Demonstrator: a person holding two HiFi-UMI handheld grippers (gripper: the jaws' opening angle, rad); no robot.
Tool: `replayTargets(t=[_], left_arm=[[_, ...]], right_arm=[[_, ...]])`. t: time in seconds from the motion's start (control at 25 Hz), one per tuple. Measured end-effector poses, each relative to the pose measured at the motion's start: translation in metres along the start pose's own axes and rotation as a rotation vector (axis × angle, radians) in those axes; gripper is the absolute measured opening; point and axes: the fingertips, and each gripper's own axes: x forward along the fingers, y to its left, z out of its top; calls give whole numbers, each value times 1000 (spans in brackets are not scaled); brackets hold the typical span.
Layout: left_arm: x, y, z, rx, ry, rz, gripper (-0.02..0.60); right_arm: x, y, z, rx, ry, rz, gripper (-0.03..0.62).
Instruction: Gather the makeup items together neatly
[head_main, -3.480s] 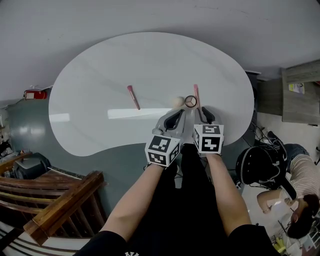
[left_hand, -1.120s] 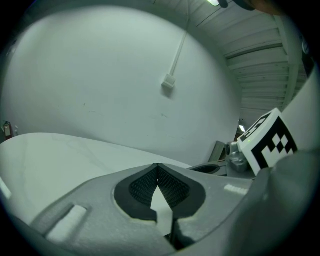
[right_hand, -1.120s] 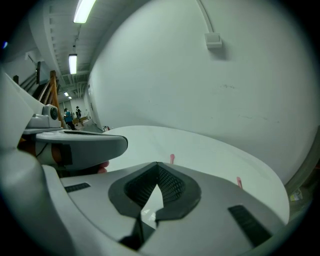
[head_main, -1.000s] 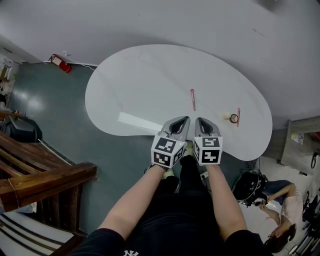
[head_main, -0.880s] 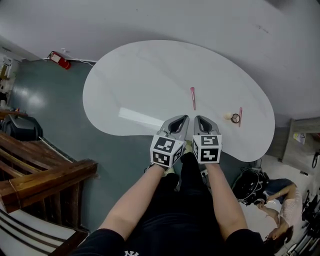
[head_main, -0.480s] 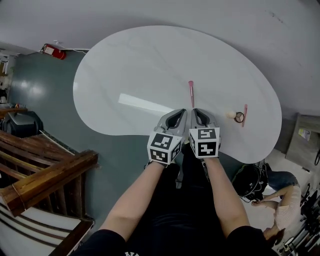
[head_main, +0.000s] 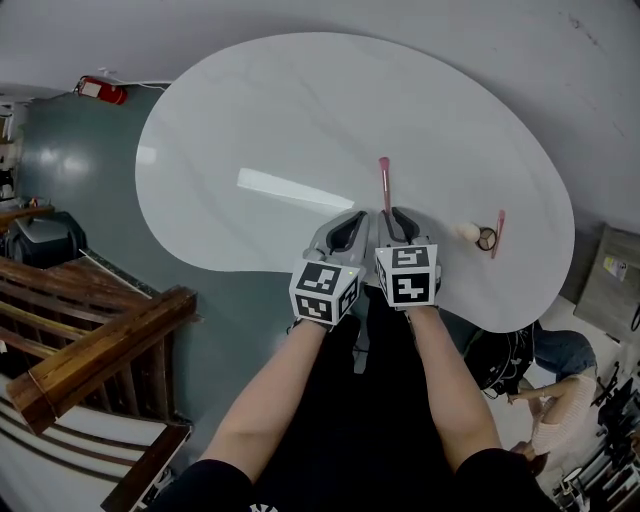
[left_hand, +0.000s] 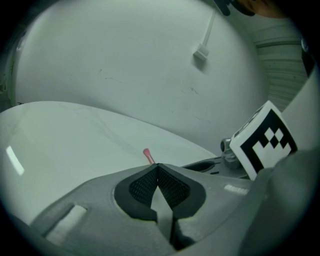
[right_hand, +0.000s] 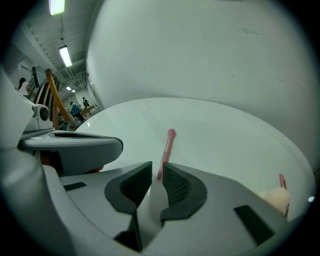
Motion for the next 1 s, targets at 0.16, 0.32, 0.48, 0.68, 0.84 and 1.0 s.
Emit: replayTargets(t=[0.16,0.32,0.48,0.68,0.84,1.0], left_arm=[[2,4,-1,-11,5,6,8],[3,9,-2,-19,7,14,8],[2,10,-3,-23,10,16,8],[3,11,-3,-21,9,13,8],[3,9,-1,-14,7,7,8],[2,3,2,-2,0,-8,8]], right_arm=[[7,0,-1,-11,24,-11,78],[13,0,-4,-16,40,-16,78],[15,-1,-8,-7,71,-26,74],[17,-6,-10,-8,83,-44,43],[17,-7,-8,8,63,-39,40],[8,-8,-4,23,30,-42,40]])
